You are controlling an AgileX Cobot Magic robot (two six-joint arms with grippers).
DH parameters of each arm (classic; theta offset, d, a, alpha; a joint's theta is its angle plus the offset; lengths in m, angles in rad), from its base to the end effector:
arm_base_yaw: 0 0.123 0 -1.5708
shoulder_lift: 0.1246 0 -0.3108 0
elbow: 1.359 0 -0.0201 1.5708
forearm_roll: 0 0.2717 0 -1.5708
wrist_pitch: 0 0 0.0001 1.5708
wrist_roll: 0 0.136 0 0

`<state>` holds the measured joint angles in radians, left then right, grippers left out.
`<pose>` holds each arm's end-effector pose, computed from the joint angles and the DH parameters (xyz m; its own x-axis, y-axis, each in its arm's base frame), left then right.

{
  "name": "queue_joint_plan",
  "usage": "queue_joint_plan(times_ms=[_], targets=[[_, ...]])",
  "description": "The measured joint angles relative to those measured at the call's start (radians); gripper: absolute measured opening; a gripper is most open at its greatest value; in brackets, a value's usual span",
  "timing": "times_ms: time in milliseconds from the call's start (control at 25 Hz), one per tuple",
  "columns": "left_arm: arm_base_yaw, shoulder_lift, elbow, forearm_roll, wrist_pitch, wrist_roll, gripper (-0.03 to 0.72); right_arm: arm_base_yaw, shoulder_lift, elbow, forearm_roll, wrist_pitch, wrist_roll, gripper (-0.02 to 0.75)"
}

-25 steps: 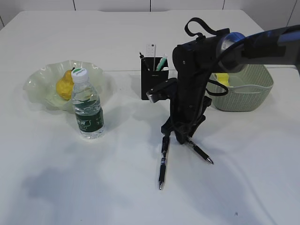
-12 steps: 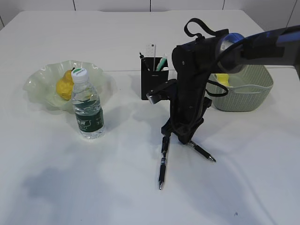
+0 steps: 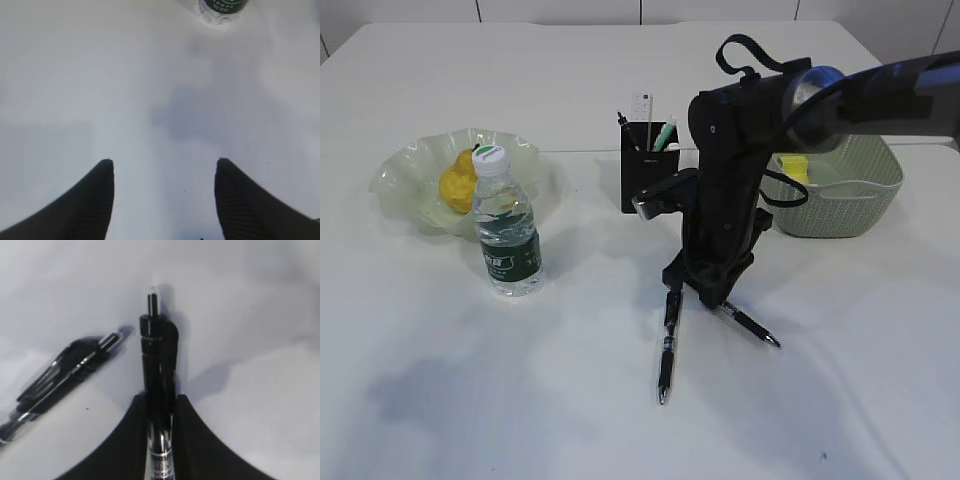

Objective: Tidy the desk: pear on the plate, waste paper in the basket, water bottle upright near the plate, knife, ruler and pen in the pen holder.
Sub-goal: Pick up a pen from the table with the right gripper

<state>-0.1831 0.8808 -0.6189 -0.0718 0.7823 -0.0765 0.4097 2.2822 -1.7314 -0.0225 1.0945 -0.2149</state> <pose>0.1785 -0.0401 0.2470 -0.8233 0.0233 -0.5671 0.1067 0.9877 -0.1143 0.4453 0.1904 0.0919 -0.8051 -0.5931 -0.0080 -0.5928 0.8050 -0.0224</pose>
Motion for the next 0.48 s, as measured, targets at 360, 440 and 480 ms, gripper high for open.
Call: queue_joint_plan(times_ms=[360,440,480], targets=[[0.000,0.000,0.000,0.000,0.000,0.000,0.447,-0.009,-0.132,0.000,0.066,0.012,-0.011,0.078],[0.000,0.000,0.000,0.000,0.000,0.000,0.447,-0.018,-0.165,0.000,0.087,0.008,-0.021,0.078],[0.000,0.000,0.000,0.000,0.000,0.000,0.447,-0.023,-0.182,0.000,0.097,-0.003,-0.025,0.078]])
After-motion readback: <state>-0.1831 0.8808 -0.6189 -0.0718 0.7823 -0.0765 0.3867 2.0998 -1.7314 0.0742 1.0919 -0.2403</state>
